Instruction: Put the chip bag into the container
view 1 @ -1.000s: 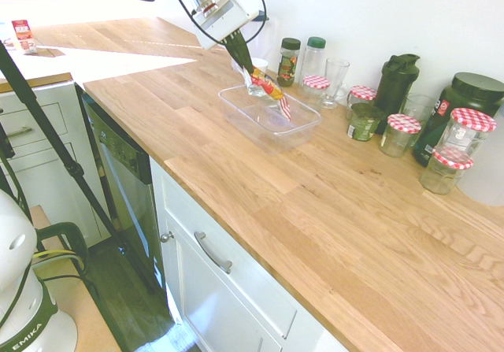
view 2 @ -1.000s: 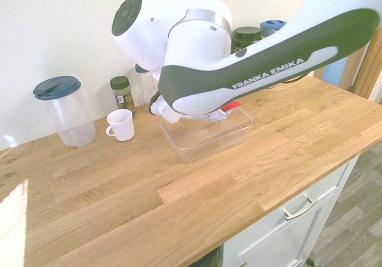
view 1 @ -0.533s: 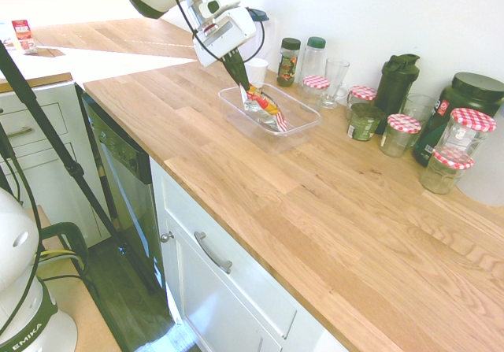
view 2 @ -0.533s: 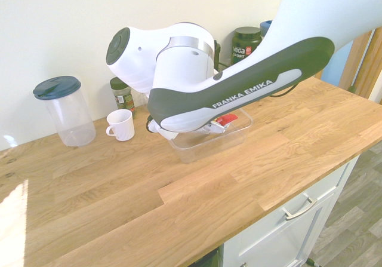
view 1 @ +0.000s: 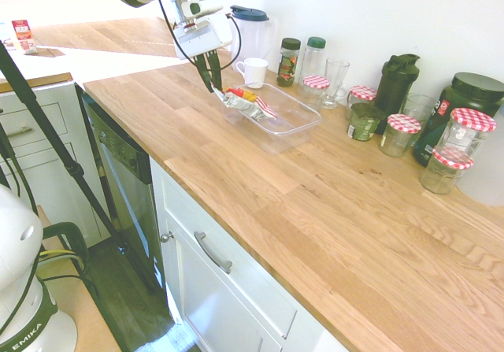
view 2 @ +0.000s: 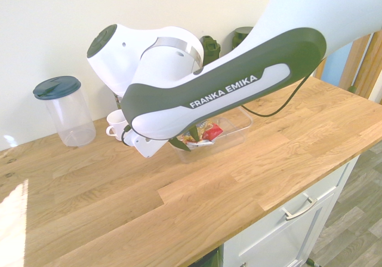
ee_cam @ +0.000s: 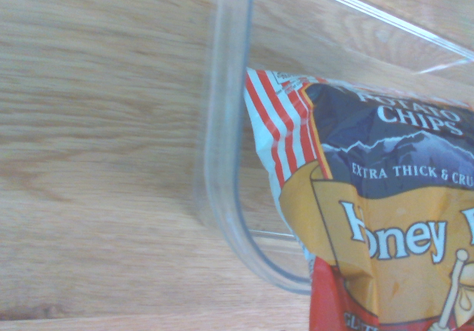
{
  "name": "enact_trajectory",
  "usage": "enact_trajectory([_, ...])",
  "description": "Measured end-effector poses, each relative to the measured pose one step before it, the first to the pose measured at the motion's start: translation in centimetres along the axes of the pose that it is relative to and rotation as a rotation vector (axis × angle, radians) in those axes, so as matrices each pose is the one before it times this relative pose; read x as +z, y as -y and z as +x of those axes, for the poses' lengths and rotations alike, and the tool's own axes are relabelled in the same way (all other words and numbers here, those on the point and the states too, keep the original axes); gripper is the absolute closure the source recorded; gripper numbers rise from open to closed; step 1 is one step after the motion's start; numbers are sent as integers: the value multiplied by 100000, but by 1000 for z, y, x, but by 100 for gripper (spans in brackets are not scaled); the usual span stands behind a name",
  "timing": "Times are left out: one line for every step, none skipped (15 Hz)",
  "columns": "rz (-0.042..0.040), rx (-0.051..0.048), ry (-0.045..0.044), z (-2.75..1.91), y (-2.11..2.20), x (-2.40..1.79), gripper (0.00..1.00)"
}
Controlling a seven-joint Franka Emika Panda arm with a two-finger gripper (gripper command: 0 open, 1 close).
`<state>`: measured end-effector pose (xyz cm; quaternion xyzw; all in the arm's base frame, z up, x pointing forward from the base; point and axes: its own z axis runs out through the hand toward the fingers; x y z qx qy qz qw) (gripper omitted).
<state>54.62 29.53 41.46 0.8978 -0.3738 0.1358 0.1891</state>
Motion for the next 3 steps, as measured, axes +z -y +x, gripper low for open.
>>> enact_trajectory([2915, 2161, 1152, 121, -114, -876, 0])
enact_trajectory([3009, 2209, 1140, 179, -263, -1057, 0])
enact_trajectory([2709, 2014, 1113, 148, -584, -1052, 0])
